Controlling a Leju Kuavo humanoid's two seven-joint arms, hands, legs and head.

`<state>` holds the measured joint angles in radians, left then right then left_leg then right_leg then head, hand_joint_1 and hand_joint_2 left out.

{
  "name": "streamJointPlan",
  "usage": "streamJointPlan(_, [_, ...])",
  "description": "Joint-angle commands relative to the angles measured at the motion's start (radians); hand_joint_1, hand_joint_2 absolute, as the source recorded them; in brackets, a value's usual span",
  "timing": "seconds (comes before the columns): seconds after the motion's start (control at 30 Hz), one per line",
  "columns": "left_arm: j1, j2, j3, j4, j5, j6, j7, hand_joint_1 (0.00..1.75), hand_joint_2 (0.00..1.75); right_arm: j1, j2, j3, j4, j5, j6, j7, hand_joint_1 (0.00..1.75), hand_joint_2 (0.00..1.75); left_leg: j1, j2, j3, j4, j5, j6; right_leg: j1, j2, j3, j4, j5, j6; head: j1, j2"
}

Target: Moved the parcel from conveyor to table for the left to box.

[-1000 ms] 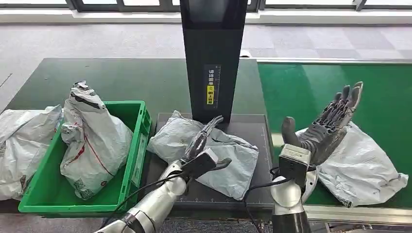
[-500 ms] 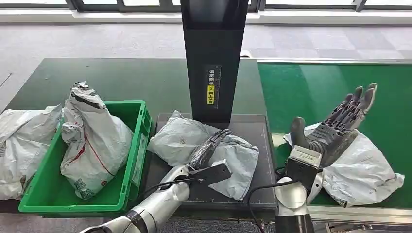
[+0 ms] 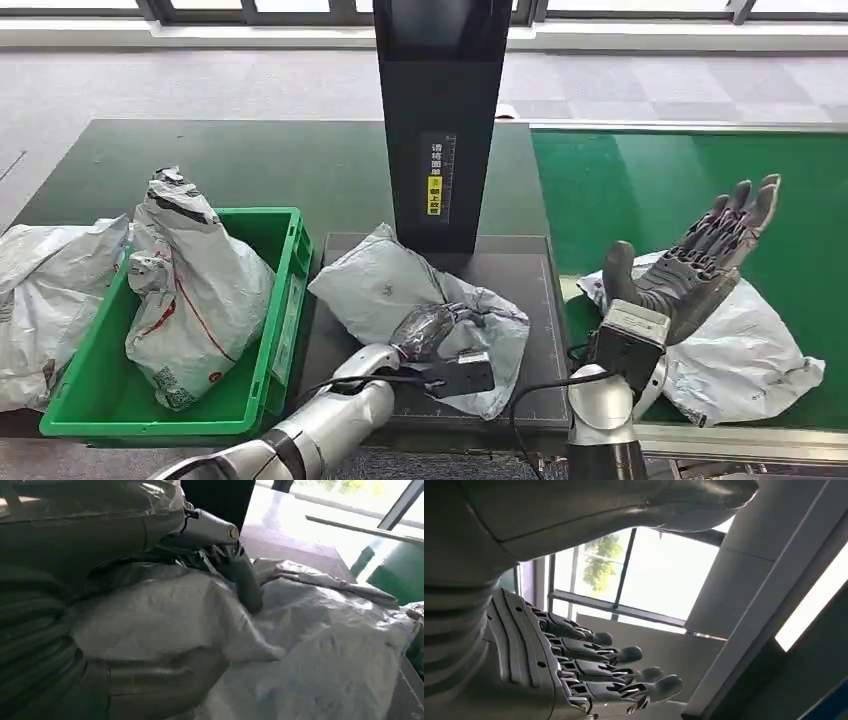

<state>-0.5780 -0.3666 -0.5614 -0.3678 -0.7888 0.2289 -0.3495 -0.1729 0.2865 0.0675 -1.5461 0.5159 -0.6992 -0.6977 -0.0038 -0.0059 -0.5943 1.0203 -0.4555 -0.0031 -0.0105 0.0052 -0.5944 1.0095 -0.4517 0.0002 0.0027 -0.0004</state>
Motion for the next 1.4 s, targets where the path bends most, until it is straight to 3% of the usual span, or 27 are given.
streamJointPlan(0.03, [-0.011, 0.047, -0.091, 0.086, -0.042, -0.034, 0.045, 1.75, 1.75, -0.001, 0.023, -0.045, 0.029, -0.019, 0.001, 0.000, 0.00, 1.75, 0.000, 0.002, 0.003, -0.002, 0.000, -0.001, 0.000, 0.001, 0.003, -0.002, 0.000, 0.000, 0.000, 0.000])
streamJointPlan(0.43, [-0.011, 0.049, -0.088, 0.080, -0.064, -0.033, 0.061, 1.75, 1.75, 0.000, 0.025, -0.048, 0.027, -0.021, 0.001, 0.000, 0.00, 1.75, 0.001, 0.003, 0.006, -0.003, 0.000, -0.001, 0.001, 0.002, 0.005, -0.003, 0.001, 0.000, 0.000, 0.000])
streamJointPlan(0.5, [-0.011, 0.048, -0.084, 0.067, -0.098, 0.062, 0.085, 1.75, 1.75, 0.009, 0.027, -0.056, 0.014, -0.015, 0.001, 0.000, 0.00, 1.75, 0.001, 0.003, 0.006, -0.004, 0.001, -0.002, 0.001, 0.002, 0.005, -0.004, 0.002, -0.001, 0.000, 0.000])
streamJointPlan(0.57, [-0.019, 0.045, -0.085, 0.042, -0.178, 0.258, 0.158, 1.75, 1.75, 0.028, 0.029, -0.067, -0.009, -0.005, 0.001, 0.000, 0.00, 1.75, 0.001, 0.003, 0.006, -0.004, 0.001, -0.001, 0.001, 0.001, 0.005, -0.004, 0.002, -0.001, 0.000, 0.000])
streamJointPlan(0.6, [-0.024, 0.045, -0.078, -0.001, -0.245, 0.447, 0.214, 1.75, 1.75, 0.048, 0.028, -0.072, -0.030, 0.001, 0.001, 0.000, 0.00, 1.75, 0.001, 0.001, 0.005, -0.003, 0.001, -0.001, 0.001, -0.001, 0.005, -0.003, 0.001, 0.000, 0.000, 0.000])
streamJointPlan(0.63, [-0.013, 0.053, -0.062, -0.073, -0.307, 0.469, 0.254, 1.75, 1.75, 0.059, 0.028, -0.070, -0.041, 0.002, 0.001, 0.000, 0.00, 1.75, 0.001, 0.000, 0.005, -0.002, 0.000, -0.001, 0.001, -0.001, 0.004, -0.001, 0.000, 0.000, 0.000, 0.000])
streamJointPlan(0.7, [0.133, 0.064, 0.132, -0.485, -0.597, 0.469, 0.280, 1.75, 1.75, 0.069, 0.035, -0.075, -0.049, 0.011, 0.001, 0.000, 0.00, 1.75, 0.001, -0.001, 0.004, -0.001, 0.000, -0.001, 0.001, -0.002, 0.003, -0.001, 0.000, 0.000, 0.000, 0.000])
streamJointPlan(0.87, [0.133, 0.064, 0.132, -0.485, -0.597, 0.469, 0.280, 1.75, 1.75, 0.069, 0.035, -0.075, -0.049, 0.011, 0.001, 0.000, 0.00, 1.75, 0.001, -0.001, 0.003, -0.002, 0.000, -0.001, 0.001, -0.002, 0.003, -0.002, -0.001, 0.000, 0.000, 0.000])
streamJointPlan(1.0, [0.262, 0.018, 0.260, -0.824, -0.754, 0.469, 0.180, 1.75, 1.75, 0.060, 0.054, -0.092, -0.044, 0.032, 0.001, 0.000, 0.00, 1.75, 0.001, 0.003, 0.002, -0.001, -0.001, -0.001, 0.001, 0.003, 0.000, -0.001, 0.000, 0.000, 0.000, 0.000])
streamJointPlan(1.1, [0.269, 0.018, 0.255, -0.864, -0.780, 0.469, 0.189, 1.75, 1.75, 0.059, 0.056, -0.096, -0.044, 0.033, 0.001, 0.000, 0.00, 1.75, 0.001, 0.001, 0.002, -0.001, -0.001, -0.001, 0.001, 0.001, 0.000, -0.001, -0.001, -0.001, 0.000, 0.000])
streamJointPlan(1.27, [0.279, 0.104, 0.161, -1.086, -0.782, 0.469, 0.255, 1.75, 1.75, 0.062, 0.063, -0.118, -0.056, 0.043, 0.001, 0.000, 0.00, 1.75, 0.001, 0.003, 0.003, -0.002, -0.001, -0.002, 0.001, 0.003, 0.000, -0.002, 0.000, -0.001, 0.000, 0.000])
streamJointPlan(1.4, [0.277, 0.120, 0.151, -1.105, -0.782, 0.469, 0.261, 1.75, 1.75, 0.062, 0.063, -0.123, -0.057, 0.047, 0.001, 0.000, 0.00, 1.75, 0.000, 0.003, 0.001, -0.002, 0.000, -0.001, 0.001, 0.003, -0.001, -0.001, 0.000, -0.001, 0.000, 0.000])
